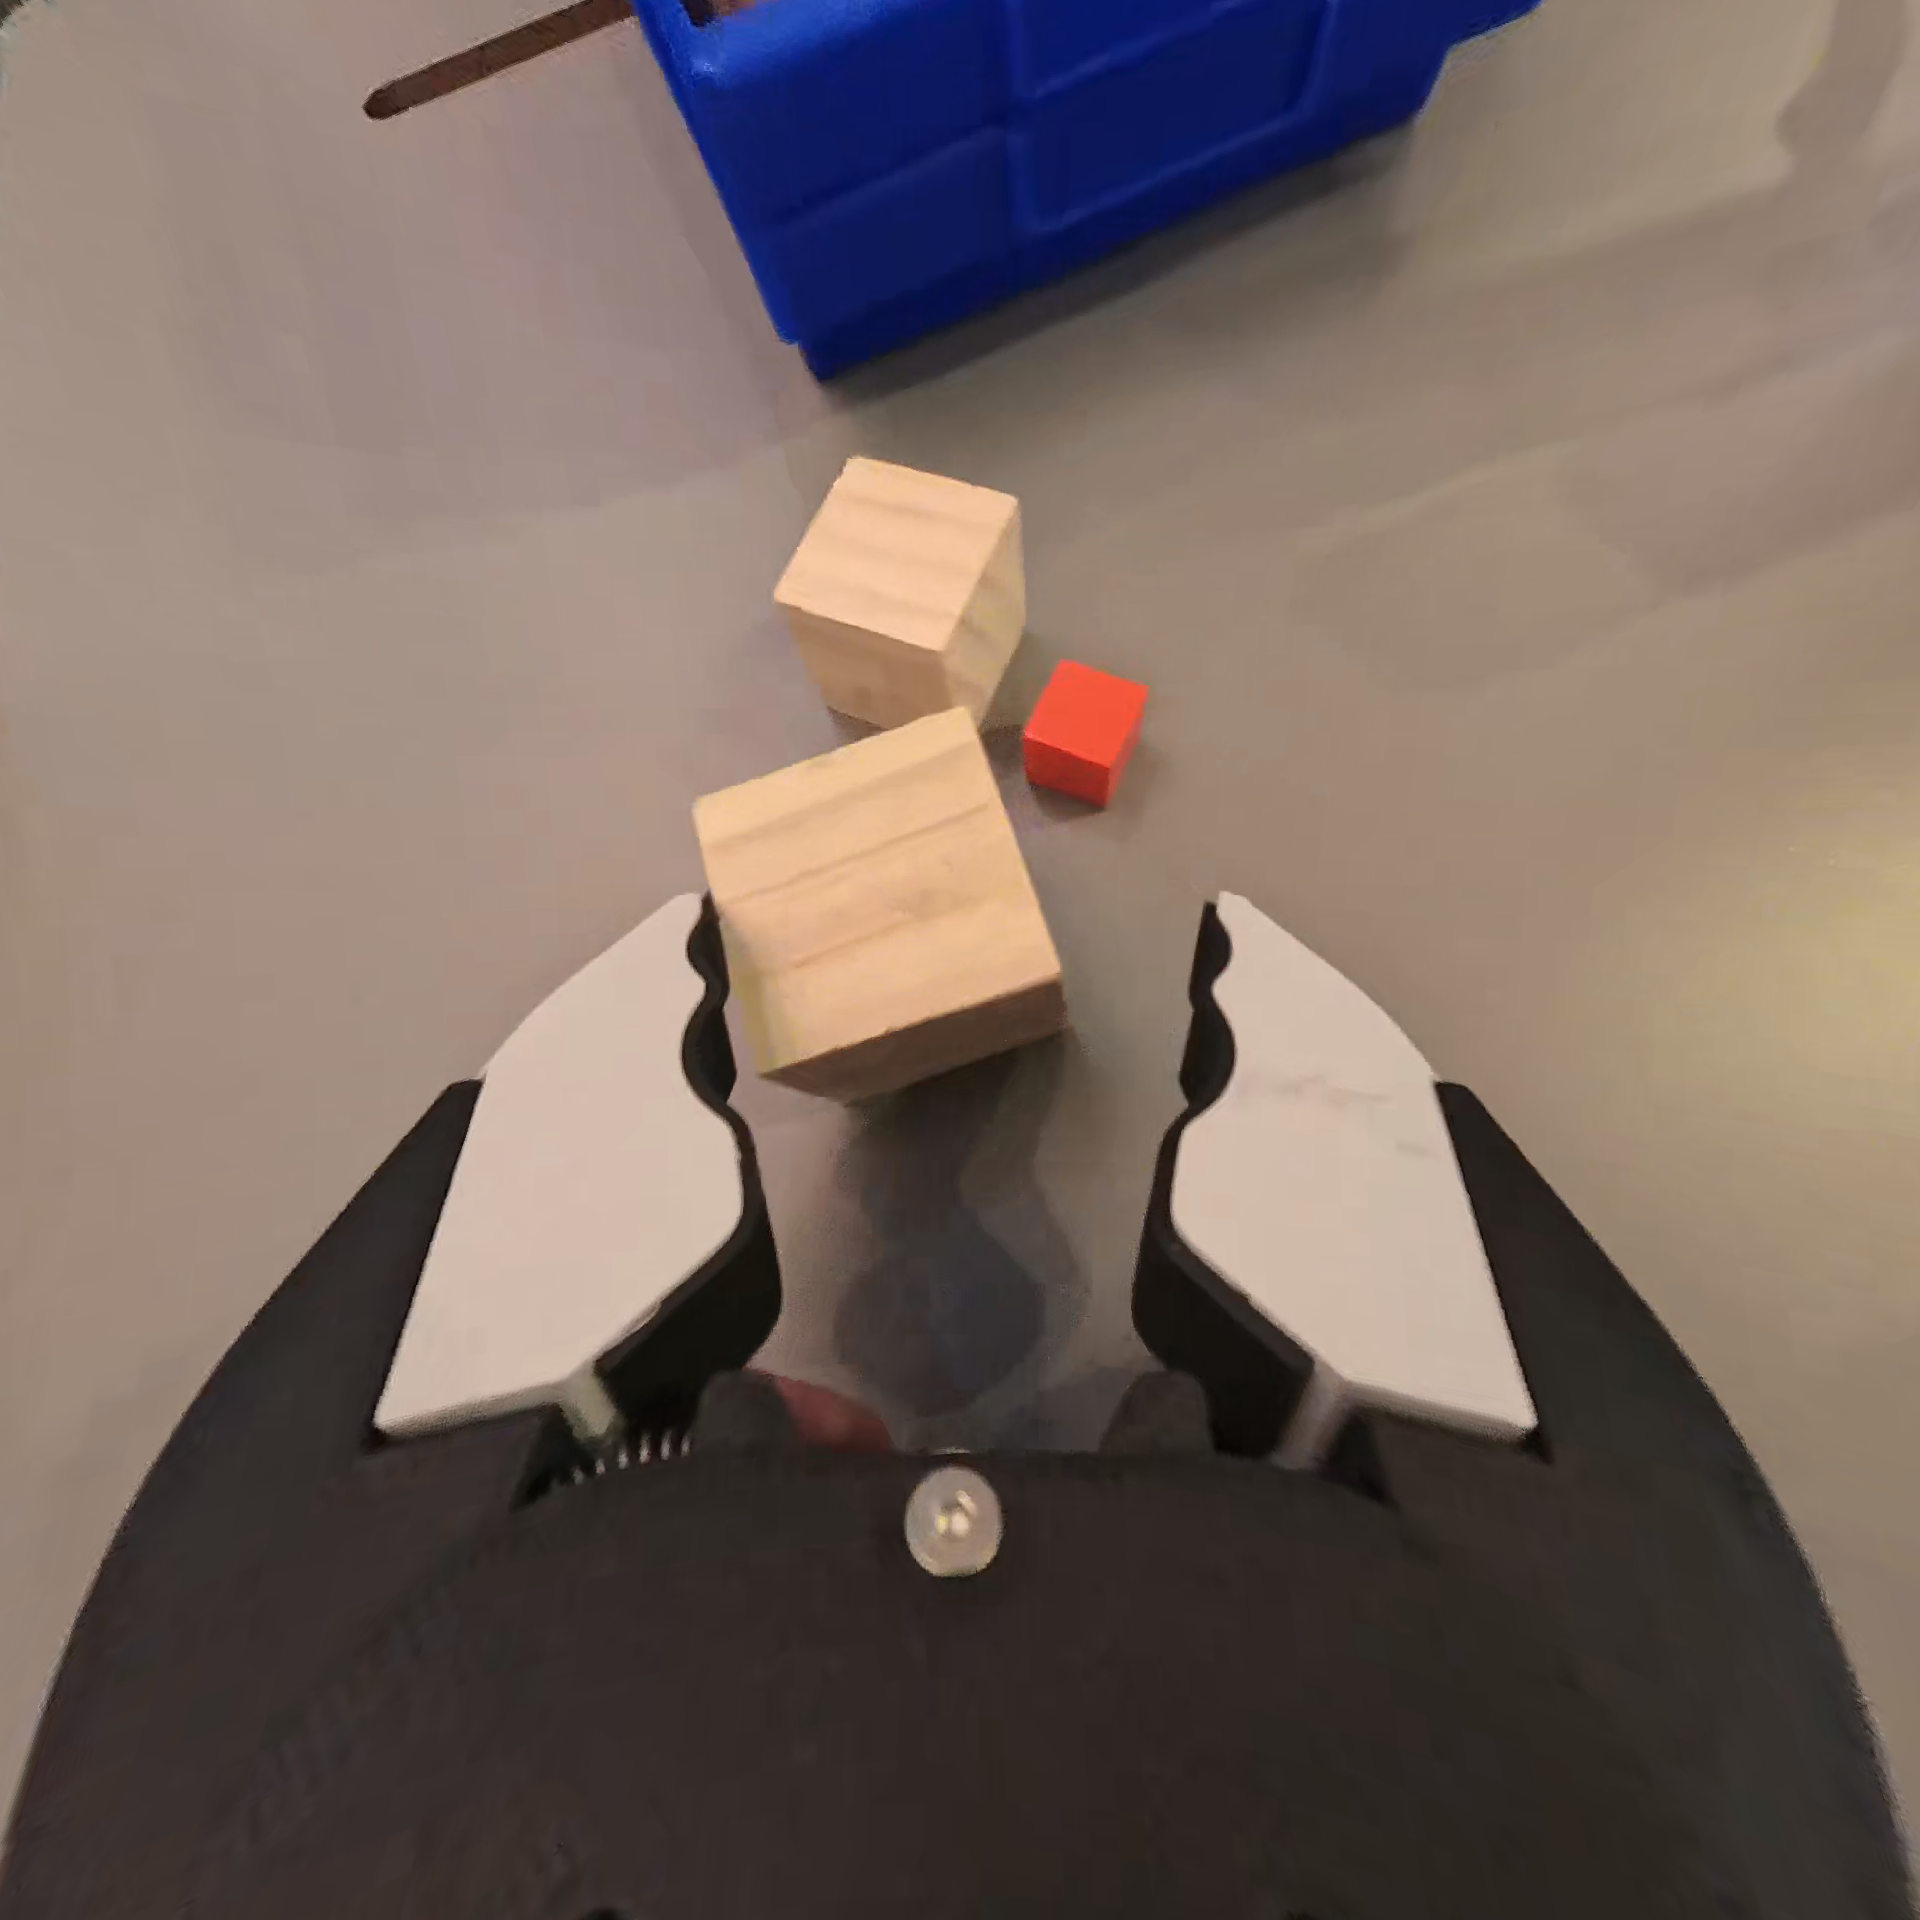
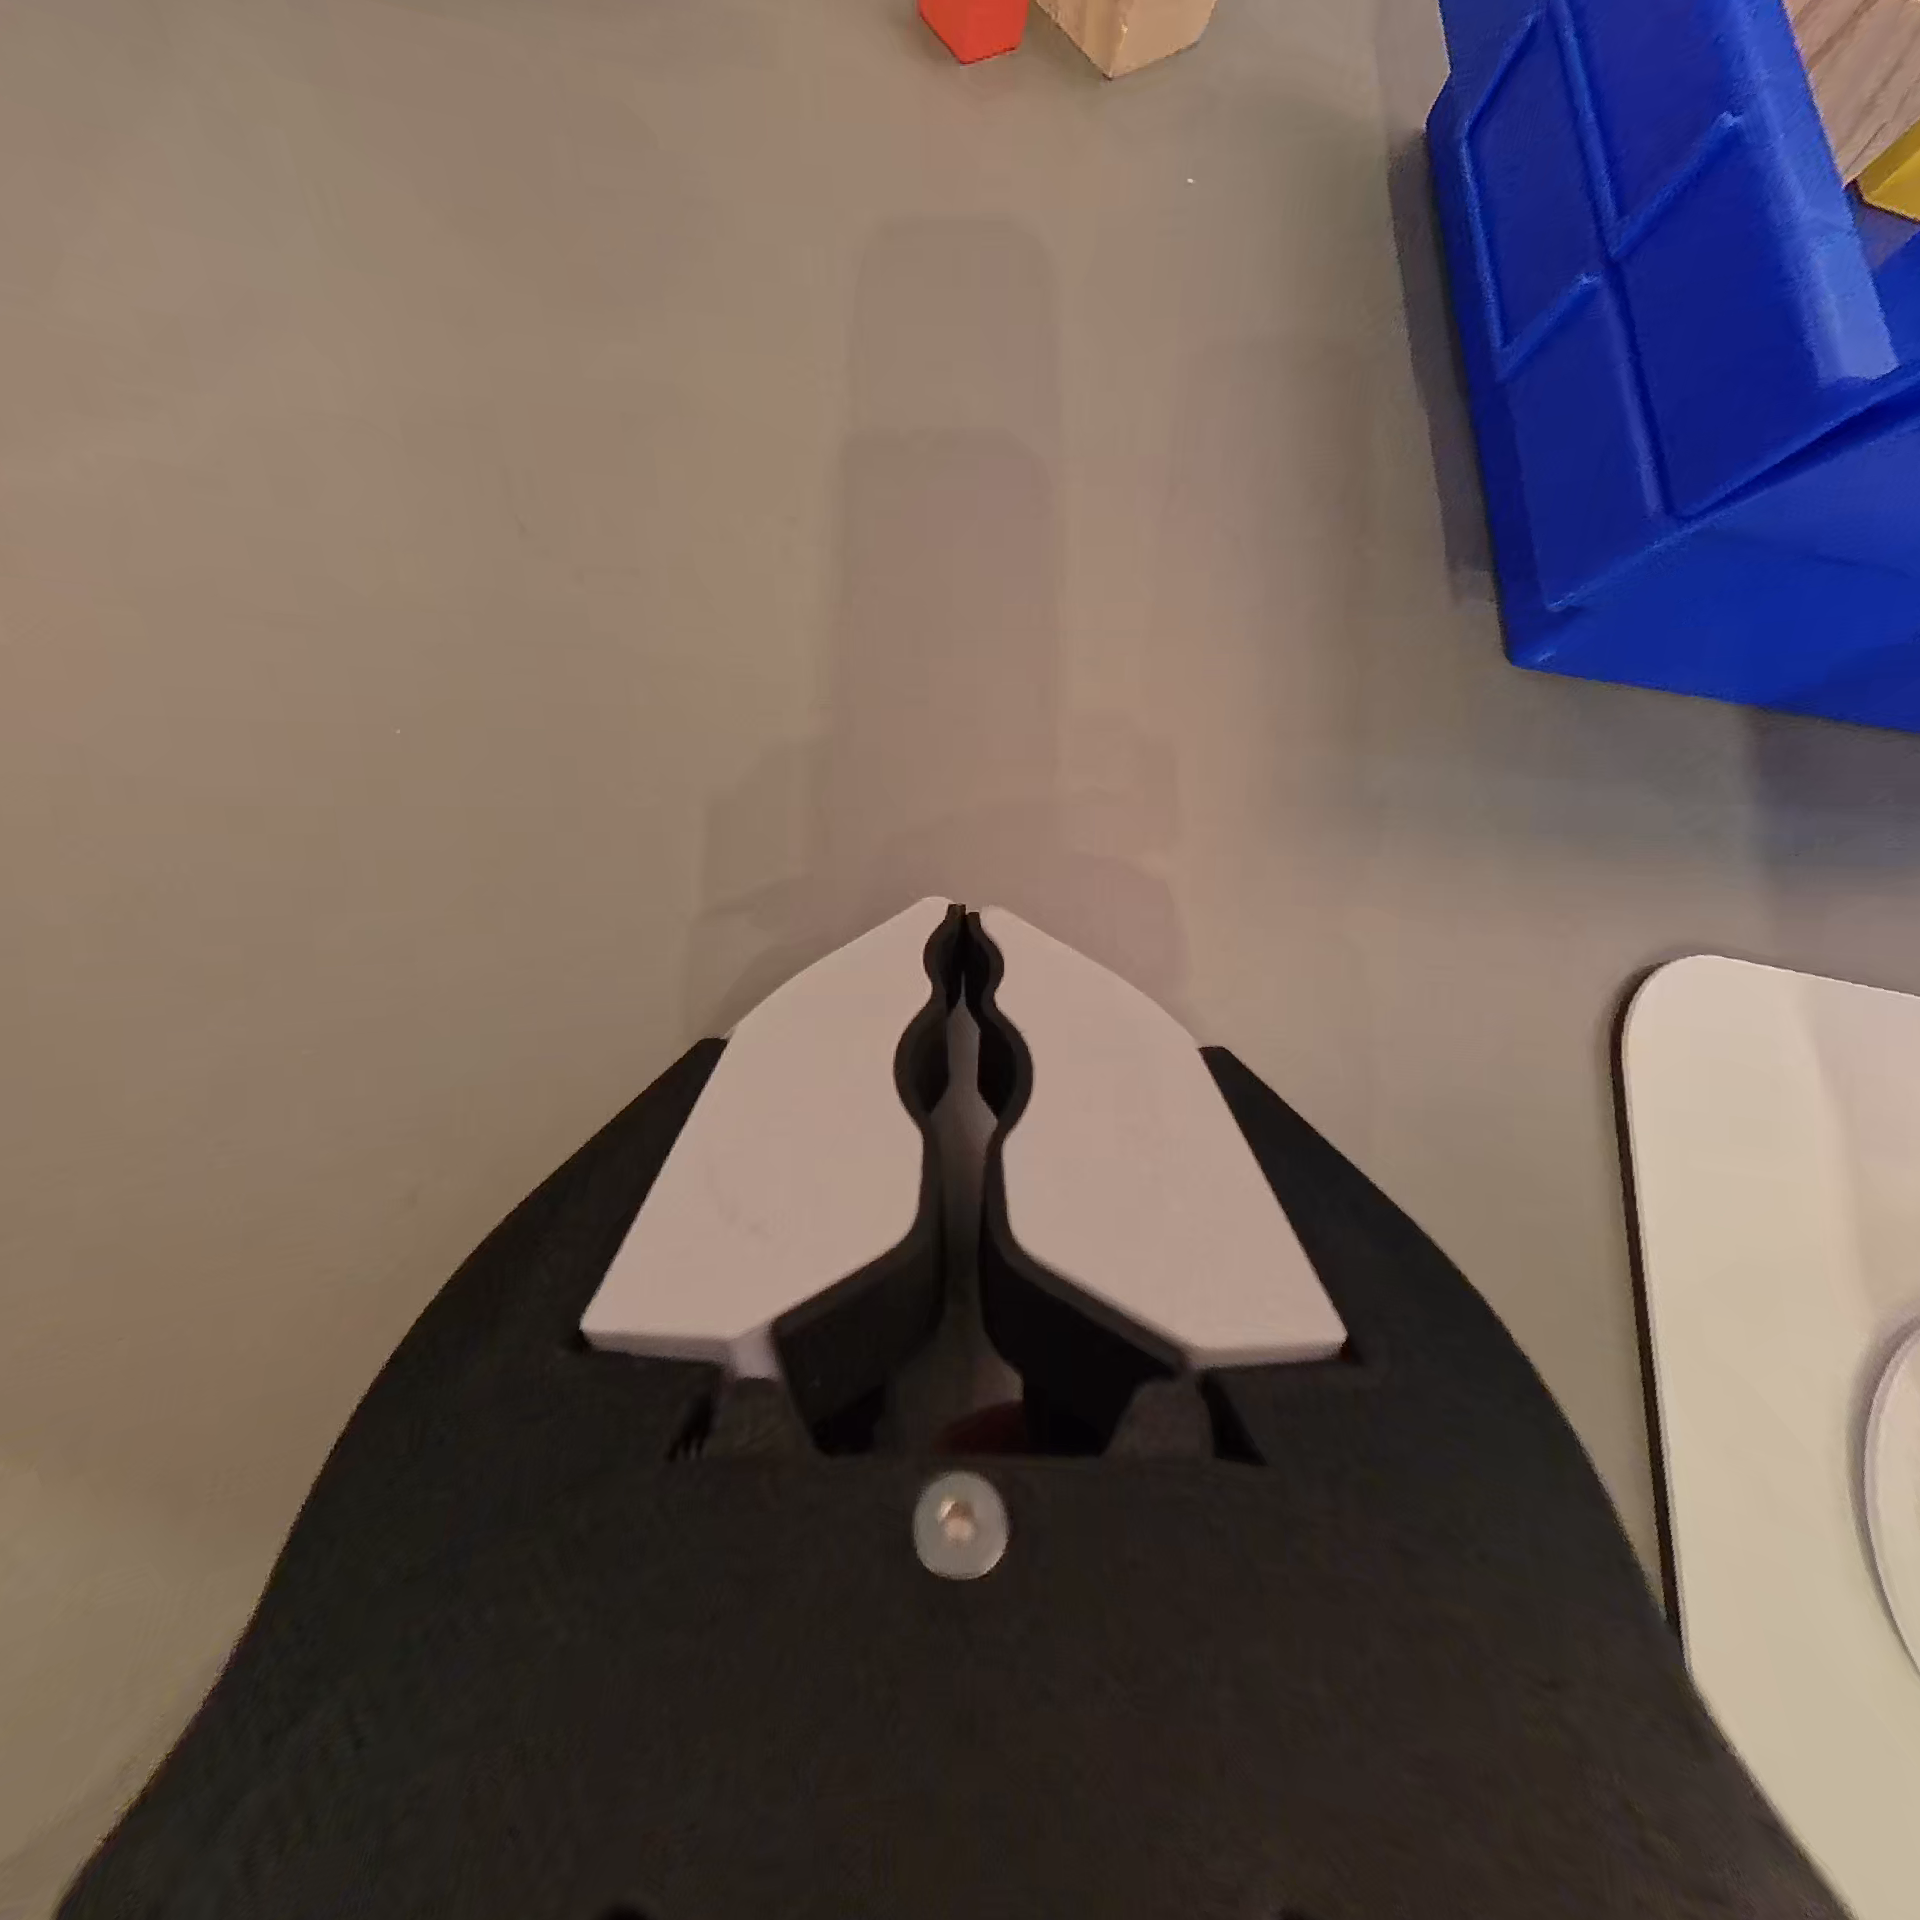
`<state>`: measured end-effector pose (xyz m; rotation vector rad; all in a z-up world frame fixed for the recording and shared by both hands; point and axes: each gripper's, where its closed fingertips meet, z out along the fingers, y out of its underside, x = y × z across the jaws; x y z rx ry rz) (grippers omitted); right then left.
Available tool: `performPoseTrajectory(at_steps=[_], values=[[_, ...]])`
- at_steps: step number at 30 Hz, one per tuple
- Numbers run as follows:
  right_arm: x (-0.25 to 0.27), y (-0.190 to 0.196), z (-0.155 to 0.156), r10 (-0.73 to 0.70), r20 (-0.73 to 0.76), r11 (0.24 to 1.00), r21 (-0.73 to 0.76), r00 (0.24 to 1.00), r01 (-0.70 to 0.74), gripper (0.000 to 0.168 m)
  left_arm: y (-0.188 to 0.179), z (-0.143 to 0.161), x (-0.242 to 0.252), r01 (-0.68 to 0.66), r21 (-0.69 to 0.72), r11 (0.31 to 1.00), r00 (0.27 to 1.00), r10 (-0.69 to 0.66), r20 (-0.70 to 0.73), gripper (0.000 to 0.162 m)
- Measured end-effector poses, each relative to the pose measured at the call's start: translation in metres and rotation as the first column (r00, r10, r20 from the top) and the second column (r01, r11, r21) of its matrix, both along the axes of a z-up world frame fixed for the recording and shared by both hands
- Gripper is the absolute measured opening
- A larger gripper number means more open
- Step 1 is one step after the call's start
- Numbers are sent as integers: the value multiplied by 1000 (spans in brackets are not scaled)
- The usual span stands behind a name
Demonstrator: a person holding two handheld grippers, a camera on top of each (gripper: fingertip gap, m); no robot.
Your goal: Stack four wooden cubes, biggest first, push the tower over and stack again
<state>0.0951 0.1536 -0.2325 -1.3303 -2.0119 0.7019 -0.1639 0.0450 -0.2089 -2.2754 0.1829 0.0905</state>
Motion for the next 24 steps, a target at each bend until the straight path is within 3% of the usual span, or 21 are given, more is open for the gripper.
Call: performPoseTrajectory(at_steps=[3,10,14,17,24], values=[[0,0,0,0,1,1000,0,1000,0,0,8,-3,-8,-17,-10,1000,996,16,-89,61],[3,5,0,1,4,1000,18,1000,-1,0,14,20,4,49,53,997,989,-41,-141,60],[7,11,2,-17,-6,1000,-19,1000,17,0,22,55,66,190,118,975,981,-184,-64,60],[11,19,0,-31,2,1000,-2,1000,31,0,34,61,128,328,108,938,944,-324,-60,60],[20,31,1,-51,-2,999,-9,999,51,0,66,28,246,549,55,834,835,-550,-7,60]])
